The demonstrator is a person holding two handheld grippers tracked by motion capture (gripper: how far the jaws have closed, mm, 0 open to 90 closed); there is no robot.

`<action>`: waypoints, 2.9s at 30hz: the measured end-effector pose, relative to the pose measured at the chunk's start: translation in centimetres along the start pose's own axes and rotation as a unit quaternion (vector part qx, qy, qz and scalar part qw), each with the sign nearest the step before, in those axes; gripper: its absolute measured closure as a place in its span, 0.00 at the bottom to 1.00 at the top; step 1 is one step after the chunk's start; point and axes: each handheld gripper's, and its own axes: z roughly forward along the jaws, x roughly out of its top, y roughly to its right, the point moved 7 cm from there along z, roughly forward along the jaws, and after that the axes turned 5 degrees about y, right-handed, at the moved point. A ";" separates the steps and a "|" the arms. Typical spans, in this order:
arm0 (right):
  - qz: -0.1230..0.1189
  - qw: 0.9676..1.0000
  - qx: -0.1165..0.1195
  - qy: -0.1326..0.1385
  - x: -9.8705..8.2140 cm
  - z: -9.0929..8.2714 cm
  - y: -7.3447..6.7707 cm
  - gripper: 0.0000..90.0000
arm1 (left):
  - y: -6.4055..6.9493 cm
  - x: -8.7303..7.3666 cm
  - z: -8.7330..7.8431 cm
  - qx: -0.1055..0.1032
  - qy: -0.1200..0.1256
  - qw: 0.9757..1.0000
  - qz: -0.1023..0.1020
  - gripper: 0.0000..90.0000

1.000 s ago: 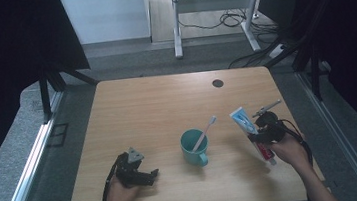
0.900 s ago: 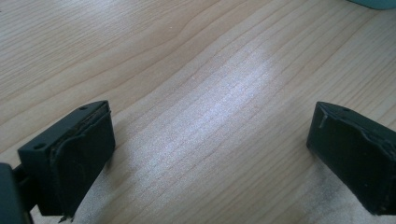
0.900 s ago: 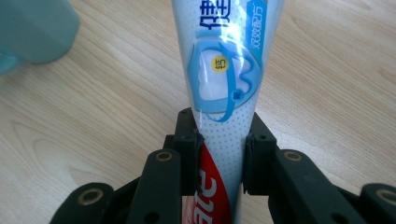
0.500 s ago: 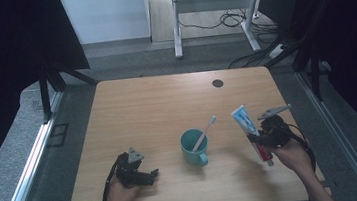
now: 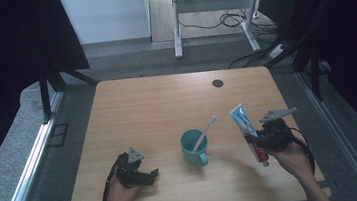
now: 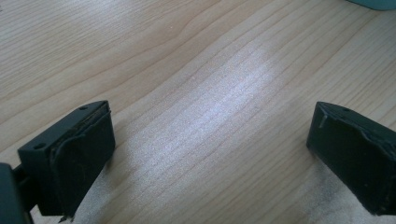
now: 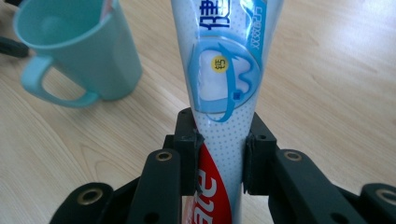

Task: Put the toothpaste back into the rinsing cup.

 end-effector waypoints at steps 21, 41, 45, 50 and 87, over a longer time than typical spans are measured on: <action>-0.023 0.996 0.049 0.071 2.7 -0.7 -3.2 0.79 | 0.0 0.0 0.0 0.000 -0.001 1.000 0.000 0.01; -0.035 0.991 0.080 0.101 5.1 -0.2 -5.2 0.79 | 0.0 0.0 0.0 -0.001 -0.002 1.000 0.002 0.01; -0.037 0.990 0.084 0.105 5.6 -0.1 -5.6 0.79 | 0.0 0.0 0.0 0.000 -0.001 1.000 0.001 0.01; -0.038 0.989 0.089 0.111 6.2 0.1 -6.0 0.79 | 0.0 0.0 0.0 0.000 -0.001 1.000 0.001 0.01; -0.042 0.983 0.114 0.136 10.9 2.3 -8.9 0.79 | 0.0 0.0 0.0 0.000 -0.003 1.000 0.001 0.01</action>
